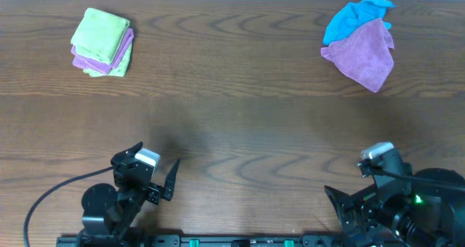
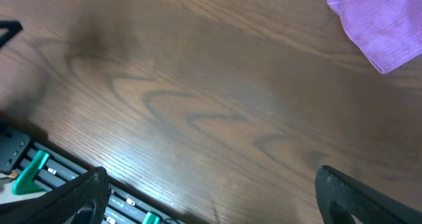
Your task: Fold the cloth
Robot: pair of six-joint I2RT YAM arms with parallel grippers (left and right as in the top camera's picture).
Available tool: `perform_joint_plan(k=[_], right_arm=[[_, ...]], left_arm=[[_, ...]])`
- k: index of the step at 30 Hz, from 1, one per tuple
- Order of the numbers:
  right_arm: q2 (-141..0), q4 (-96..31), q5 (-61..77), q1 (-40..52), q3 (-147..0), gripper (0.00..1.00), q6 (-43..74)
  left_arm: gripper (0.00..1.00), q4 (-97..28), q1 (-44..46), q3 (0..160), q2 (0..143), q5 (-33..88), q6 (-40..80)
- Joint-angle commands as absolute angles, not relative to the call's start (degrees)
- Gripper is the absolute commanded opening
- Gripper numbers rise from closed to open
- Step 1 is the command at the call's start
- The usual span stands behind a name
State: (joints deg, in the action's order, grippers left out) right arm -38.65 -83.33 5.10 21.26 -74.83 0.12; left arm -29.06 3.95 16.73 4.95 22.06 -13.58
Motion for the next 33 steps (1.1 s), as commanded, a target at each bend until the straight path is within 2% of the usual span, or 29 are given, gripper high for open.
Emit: perform_joint_plan(k=[1,15,33], right_arm=[[-38.6,-83.4,4.7,21.8,-74.7,0.99,-0.5],[-38.6,-83.4,4.7,21.8,-74.7,0.99,-0.5],[-38.6,-83.4,4.7,21.8,-74.7,0.99,-0.5]], left_arm=[[0.95,-28.0,4.1,14.8,2.5,21.6,-12.4],[0.95,-29.3,4.1,12.8,0.2,11.5,-2.4],[0.95,-29.1,4.1,8.1,0.2,11.0,-0.2]])
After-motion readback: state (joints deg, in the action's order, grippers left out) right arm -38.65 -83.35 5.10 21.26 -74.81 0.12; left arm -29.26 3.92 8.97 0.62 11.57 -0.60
